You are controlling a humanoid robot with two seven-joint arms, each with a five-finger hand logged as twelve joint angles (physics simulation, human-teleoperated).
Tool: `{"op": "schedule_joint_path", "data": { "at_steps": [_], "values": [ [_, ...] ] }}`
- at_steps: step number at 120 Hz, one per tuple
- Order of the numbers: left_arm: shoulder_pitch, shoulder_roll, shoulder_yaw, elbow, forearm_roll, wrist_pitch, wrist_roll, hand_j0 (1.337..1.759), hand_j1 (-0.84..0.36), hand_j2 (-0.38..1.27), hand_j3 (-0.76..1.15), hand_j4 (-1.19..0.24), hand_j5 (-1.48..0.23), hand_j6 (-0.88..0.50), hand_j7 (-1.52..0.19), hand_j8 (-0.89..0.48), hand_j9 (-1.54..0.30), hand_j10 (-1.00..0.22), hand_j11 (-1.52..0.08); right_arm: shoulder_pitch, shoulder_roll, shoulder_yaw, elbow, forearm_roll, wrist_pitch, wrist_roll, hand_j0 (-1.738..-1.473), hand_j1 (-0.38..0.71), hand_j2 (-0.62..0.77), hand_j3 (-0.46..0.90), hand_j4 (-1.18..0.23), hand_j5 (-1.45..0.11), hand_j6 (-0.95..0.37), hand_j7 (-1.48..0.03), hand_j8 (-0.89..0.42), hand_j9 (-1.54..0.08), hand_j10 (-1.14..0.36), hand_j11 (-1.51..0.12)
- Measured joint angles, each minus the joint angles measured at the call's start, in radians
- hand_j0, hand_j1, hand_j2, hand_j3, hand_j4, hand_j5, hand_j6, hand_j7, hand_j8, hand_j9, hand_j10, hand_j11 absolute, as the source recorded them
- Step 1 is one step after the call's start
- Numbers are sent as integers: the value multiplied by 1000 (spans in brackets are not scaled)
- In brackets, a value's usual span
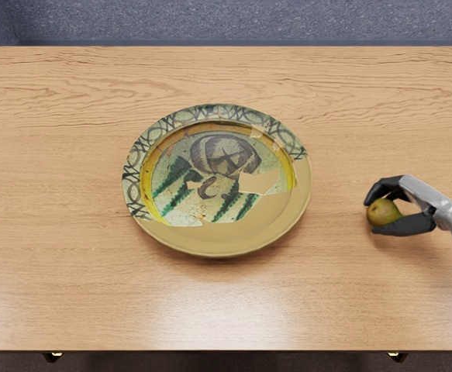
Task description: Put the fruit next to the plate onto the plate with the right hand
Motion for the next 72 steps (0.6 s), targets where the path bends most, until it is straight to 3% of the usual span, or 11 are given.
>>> {"op": "schedule_joint_path", "data": {
  "at_steps": [49, 72],
  "values": [
    [0, 0, 0, 1, 0, 0, 0, 1658, 349, 0, 0, 0, 0, 0, 0, 0, 0, 0, 0, 230, -61, 1, -4, 297, 355, -11, -1645, 148, -47, -1, -748, -975, -544, -971, -357, -987, -407, -964],
    [0, 0, 0, 1, 0, 0, 0, 1658, 349, 0, 0, 0, 0, 0, 0, 0, 0, 0, 0, 329, -55, 0, -14, 424, 502, -52, -1643, 143, -63, -1, -773, -996, -549, -999, -314, -1019, -405, -982]
  ]
}}
